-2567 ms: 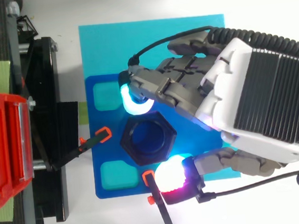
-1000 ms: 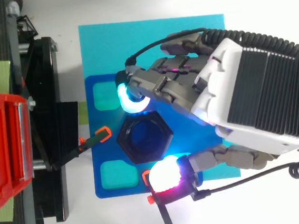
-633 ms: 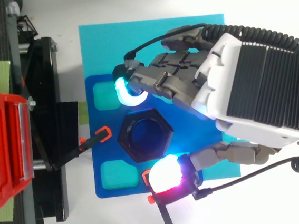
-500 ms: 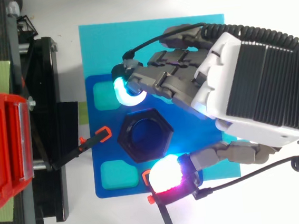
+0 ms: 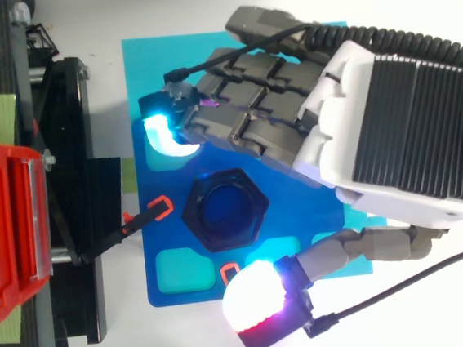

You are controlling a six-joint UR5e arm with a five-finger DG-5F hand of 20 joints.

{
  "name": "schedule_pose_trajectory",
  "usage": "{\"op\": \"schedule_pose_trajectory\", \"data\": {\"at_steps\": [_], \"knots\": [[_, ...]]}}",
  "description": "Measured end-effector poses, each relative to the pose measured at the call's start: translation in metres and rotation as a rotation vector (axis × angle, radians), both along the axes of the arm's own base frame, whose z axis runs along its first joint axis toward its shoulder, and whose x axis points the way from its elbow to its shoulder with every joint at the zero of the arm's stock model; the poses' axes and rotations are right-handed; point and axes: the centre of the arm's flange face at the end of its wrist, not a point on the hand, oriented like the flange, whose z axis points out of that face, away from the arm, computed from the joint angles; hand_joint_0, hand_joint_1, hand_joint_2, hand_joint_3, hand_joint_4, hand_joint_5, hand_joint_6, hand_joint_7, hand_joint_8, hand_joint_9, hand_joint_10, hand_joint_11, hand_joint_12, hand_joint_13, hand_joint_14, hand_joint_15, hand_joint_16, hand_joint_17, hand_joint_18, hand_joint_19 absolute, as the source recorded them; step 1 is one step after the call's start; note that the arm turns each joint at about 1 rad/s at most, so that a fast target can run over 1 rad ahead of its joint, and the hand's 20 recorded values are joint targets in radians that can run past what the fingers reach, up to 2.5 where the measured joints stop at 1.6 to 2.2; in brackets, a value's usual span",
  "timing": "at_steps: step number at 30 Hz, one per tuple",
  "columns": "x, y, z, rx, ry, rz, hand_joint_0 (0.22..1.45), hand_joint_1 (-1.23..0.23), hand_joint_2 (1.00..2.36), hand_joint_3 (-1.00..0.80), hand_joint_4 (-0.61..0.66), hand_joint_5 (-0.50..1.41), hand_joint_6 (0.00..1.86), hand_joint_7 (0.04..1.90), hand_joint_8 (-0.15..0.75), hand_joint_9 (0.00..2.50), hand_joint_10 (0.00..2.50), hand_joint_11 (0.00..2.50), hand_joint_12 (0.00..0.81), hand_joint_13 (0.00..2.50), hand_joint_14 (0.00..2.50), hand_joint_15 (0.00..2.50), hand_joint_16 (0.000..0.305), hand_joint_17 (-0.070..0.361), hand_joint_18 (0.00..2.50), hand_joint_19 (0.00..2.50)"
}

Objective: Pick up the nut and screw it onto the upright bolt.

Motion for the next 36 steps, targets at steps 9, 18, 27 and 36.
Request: {"op": "schedule_pose_trajectory", "data": {"at_steps": [9, 18, 27, 36], "knots": [[0.004, 0.001, 0.018, -0.016, -0.006, 0.009, 0.40, -0.07, 1.00, -0.50, 0.24, -0.18, 0.50, 0.61, 0.324, 0.57, 0.00, 0.00, 0.457, 0.40, 0.00, 0.00, 0.064, 0.145, 0.26, 0.09], [0.006, 0.009, 0.019, -0.012, -0.024, 0.024, 0.45, -0.10, 1.00, -0.50, 0.26, -0.14, 0.50, 0.73, 0.327, 0.66, 0.00, 0.00, 0.430, 0.44, 0.00, 0.00, 0.059, 0.133, 0.29, 0.10], [0.006, 0.013, 0.019, -0.008, -0.027, 0.040, 0.47, -0.11, 1.00, -0.50, 0.26, -0.12, 0.50, 0.75, 0.316, 0.70, 0.00, 0.00, 0.418, 0.46, 0.00, 0.00, 0.057, 0.127, 0.30, 0.09], [0.007, 0.017, 0.017, -0.003, -0.032, 0.060, 0.48, -0.12, 1.00, -0.50, 0.26, -0.12, 0.50, 0.74, 0.318, 0.71, 0.00, 0.00, 0.411, 0.46, 0.00, 0.00, 0.056, 0.125, 0.30, 0.10]]}}
